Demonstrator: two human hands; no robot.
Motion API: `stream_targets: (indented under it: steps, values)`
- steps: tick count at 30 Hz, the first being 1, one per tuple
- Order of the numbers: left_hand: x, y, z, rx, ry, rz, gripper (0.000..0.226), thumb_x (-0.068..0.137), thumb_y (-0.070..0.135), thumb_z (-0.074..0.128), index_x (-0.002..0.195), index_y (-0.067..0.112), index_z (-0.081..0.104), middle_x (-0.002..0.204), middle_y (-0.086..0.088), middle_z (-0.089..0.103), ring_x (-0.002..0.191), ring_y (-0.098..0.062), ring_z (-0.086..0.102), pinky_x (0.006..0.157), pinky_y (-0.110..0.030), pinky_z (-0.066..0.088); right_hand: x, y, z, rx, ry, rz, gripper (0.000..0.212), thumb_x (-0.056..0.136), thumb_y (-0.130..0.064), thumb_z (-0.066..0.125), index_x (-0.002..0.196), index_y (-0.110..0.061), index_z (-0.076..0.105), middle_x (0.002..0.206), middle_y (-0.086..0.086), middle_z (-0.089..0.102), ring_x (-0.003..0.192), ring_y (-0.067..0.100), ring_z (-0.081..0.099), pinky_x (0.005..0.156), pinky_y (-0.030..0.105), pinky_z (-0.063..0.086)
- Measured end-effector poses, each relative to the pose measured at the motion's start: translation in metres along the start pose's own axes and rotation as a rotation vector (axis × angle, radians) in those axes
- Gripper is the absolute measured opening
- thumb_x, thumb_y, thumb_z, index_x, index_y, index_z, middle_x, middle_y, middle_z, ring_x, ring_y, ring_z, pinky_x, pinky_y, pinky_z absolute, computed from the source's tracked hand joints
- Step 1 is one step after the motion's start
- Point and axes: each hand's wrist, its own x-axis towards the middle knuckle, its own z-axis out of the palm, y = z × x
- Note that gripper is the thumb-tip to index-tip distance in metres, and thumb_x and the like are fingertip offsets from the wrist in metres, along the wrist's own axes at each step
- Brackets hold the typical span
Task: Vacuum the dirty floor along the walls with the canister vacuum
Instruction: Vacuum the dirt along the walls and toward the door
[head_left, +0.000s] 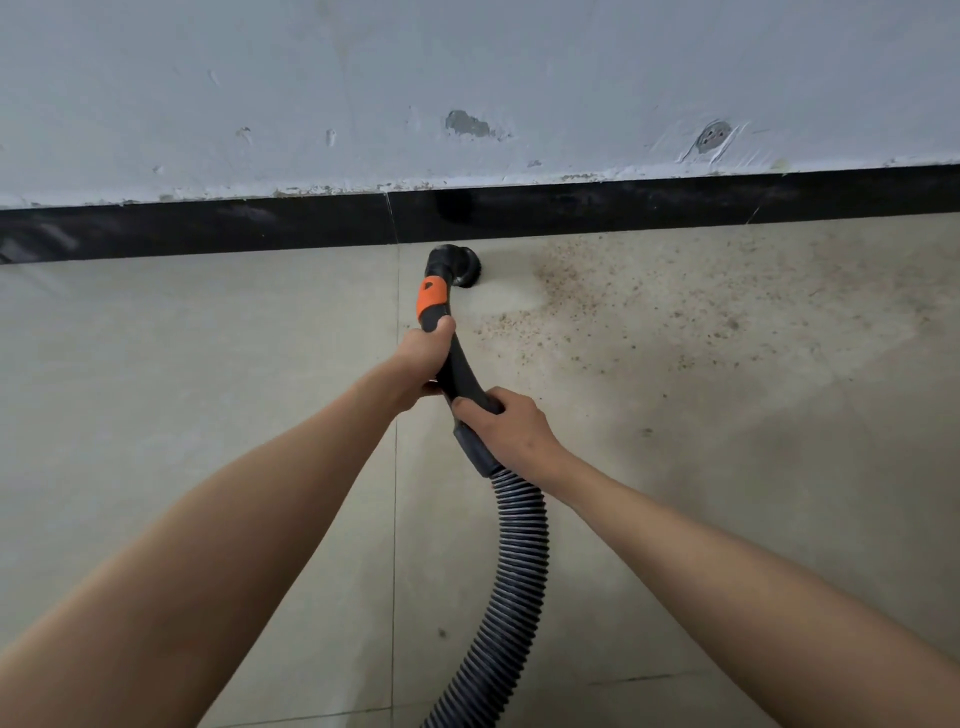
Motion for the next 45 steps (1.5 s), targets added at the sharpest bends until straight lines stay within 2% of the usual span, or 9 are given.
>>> stream_targets:
  steps: [6, 12, 17, 23, 26, 33, 38, 42, 45]
  values:
    - [-0.003, -0.004, -0.041, -0.111, 0.131, -0.033, 0.032, 0.095, 0.033, 0.042, 0.111, 0.005, 0.041, 0.084, -0.007, 0.048, 0.073, -0.02, 0.051, 0.072, -0.036, 0.046, -0.001, -0.02, 0.03, 0.043, -0.121, -0.017, 0.03, 0.086, -0.044, 0.06, 0.077, -0.017, 0.054, 0.078, 0.002, 0.062, 0.07, 0.02, 0.059, 0.068, 0.033, 0.048]
    - [-0.015, -0.033, -0.068, -0.096, 0.27, -0.088, 0.044, 0.095, 0.046, 0.04, 0.115, 0.006, 0.042, 0.098, -0.013, 0.054, 0.091, -0.03, 0.056, 0.077, -0.039, 0.048, -0.028, -0.022, 0.058, -0.048, -0.193, -0.03, 0.032, 0.083, -0.048, 0.061, 0.081, -0.017, 0.054, 0.084, 0.004, 0.067, 0.076, 0.024, 0.065, 0.072, 0.039, 0.055]
    - [-0.033, -0.07, -0.067, -0.119, 0.242, -0.116, 0.054, 0.094, 0.045, 0.038, 0.122, 0.0, 0.045, 0.11, -0.019, 0.06, 0.094, -0.032, 0.059, 0.078, -0.039, 0.051, -0.06, -0.005, 0.056, -0.164, -0.196, -0.058, 0.029, 0.085, -0.047, 0.059, 0.083, -0.018, 0.055, 0.084, 0.002, 0.066, 0.075, 0.022, 0.064, 0.067, 0.033, 0.051]
    - [-0.049, -0.08, -0.05, -0.134, 0.2, -0.106, 0.051, 0.094, 0.042, 0.039, 0.123, 0.001, 0.046, 0.101, -0.014, 0.058, 0.085, -0.027, 0.057, 0.073, -0.036, 0.049, -0.079, 0.011, 0.047, -0.172, -0.152, -0.044, 0.033, 0.084, -0.047, 0.059, 0.085, -0.014, 0.059, 0.083, 0.004, 0.067, 0.072, 0.019, 0.061, 0.065, 0.03, 0.046]
    - [-0.054, -0.075, -0.039, -0.083, 0.186, -0.103, 0.047, 0.096, 0.042, 0.037, 0.119, 0.002, 0.047, 0.093, -0.011, 0.055, 0.077, -0.023, 0.055, 0.069, -0.035, 0.048, -0.081, 0.016, 0.04, -0.142, -0.142, -0.027, 0.036, 0.085, -0.047, 0.06, 0.091, -0.011, 0.062, 0.089, 0.007, 0.07, 0.08, 0.022, 0.065, 0.07, 0.033, 0.049]
    - [-0.045, -0.052, -0.042, 0.005, 0.246, -0.11, 0.06, 0.096, 0.05, 0.031, 0.127, 0.001, 0.044, 0.115, -0.018, 0.058, 0.099, -0.034, 0.059, 0.087, -0.042, 0.052, -0.059, 0.002, 0.045, -0.106, -0.198, 0.012, 0.04, 0.089, -0.054, 0.058, 0.087, -0.014, 0.055, 0.084, 0.002, 0.063, 0.077, 0.018, 0.061, 0.069, 0.028, 0.045]
    - [-0.048, -0.062, -0.043, 0.021, 0.233, -0.148, 0.056, 0.098, 0.047, 0.031, 0.127, 0.0, 0.042, 0.101, -0.015, 0.057, 0.09, -0.03, 0.057, 0.074, -0.037, 0.048, -0.055, -0.001, 0.053, -0.233, -0.244, -0.046, 0.033, 0.088, -0.048, 0.061, 0.092, -0.017, 0.053, 0.082, -0.001, 0.063, 0.083, 0.022, 0.065, 0.073, 0.034, 0.049]
    - [-0.061, -0.084, -0.039, 0.009, 0.208, -0.173, 0.046, 0.099, 0.042, 0.032, 0.119, 0.002, 0.043, 0.083, -0.008, 0.052, 0.085, -0.026, 0.055, 0.072, -0.036, 0.044, -0.066, 0.011, 0.055, -0.32, -0.3, -0.071, 0.03, 0.091, -0.043, 0.058, 0.1, -0.015, 0.05, 0.093, 0.004, 0.065, 0.088, 0.026, 0.065, 0.081, 0.041, 0.054]
    - [-0.067, -0.094, -0.039, -0.051, 0.149, -0.19, 0.046, 0.095, 0.042, 0.038, 0.118, 0.003, 0.045, 0.101, -0.016, 0.061, 0.093, -0.029, 0.06, 0.079, -0.038, 0.049, -0.08, 0.021, 0.053, -0.407, -0.312, -0.076, 0.028, 0.093, -0.042, 0.053, 0.102, -0.016, 0.045, 0.096, 0.006, 0.062, 0.088, 0.027, 0.063, 0.078, 0.039, 0.052]
